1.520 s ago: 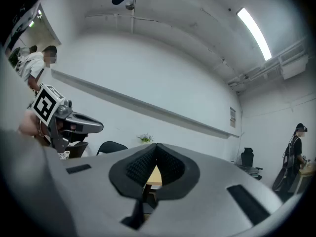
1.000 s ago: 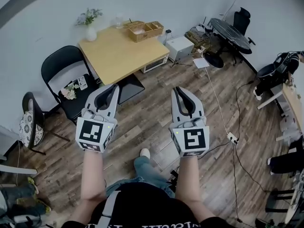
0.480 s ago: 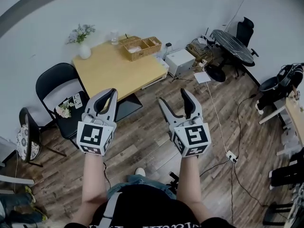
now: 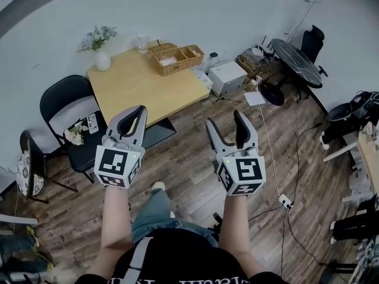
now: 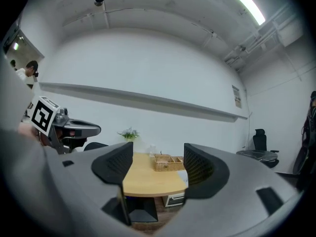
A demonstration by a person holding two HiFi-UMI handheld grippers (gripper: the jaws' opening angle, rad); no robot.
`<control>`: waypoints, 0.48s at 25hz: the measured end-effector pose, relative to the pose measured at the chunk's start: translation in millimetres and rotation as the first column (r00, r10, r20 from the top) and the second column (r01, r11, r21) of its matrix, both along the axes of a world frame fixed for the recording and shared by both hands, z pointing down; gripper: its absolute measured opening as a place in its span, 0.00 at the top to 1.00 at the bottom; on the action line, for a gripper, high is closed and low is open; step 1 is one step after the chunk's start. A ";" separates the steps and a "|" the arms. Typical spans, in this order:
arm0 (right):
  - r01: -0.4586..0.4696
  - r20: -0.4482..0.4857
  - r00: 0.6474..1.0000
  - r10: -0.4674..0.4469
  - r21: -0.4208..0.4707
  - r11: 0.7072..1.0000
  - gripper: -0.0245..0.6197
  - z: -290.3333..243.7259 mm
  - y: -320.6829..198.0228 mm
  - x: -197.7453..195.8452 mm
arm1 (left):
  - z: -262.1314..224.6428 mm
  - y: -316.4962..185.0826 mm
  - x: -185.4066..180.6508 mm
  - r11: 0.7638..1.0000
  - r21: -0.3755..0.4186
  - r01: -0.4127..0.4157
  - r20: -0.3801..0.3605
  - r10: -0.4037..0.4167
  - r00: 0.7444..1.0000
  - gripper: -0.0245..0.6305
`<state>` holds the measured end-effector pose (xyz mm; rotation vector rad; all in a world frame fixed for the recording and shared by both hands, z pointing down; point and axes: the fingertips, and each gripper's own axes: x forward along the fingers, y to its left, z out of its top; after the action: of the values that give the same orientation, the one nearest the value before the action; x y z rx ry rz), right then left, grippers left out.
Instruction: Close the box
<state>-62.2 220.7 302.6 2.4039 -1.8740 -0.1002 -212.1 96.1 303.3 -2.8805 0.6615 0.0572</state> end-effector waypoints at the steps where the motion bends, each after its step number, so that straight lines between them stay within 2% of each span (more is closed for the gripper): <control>1: -0.008 0.003 1.000 0.008 -0.009 1.000 0.47 3.1 -3.2 5.9 | 1.4 -5.8 3.1 1.000 -0.007 0.002 -0.001 -0.002 1.000 0.94; 6: -0.025 -0.014 1.000 0.025 -0.004 1.000 0.47 3.8 -21.8 28.9 | -1.2 -36.2 19.4 0.999 -0.029 0.023 -0.029 -0.024 0.999 0.94; 12: -0.022 -0.046 0.999 0.022 0.003 1.000 0.47 4.2 -62.6 69.4 | -0.8 -79.2 62.9 0.999 -0.019 0.027 -0.032 -0.027 0.999 0.94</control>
<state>7.2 158.1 306.8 2.4018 -1.8285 -0.1540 -149.1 16.9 302.5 -2.8938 0.7105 0.0941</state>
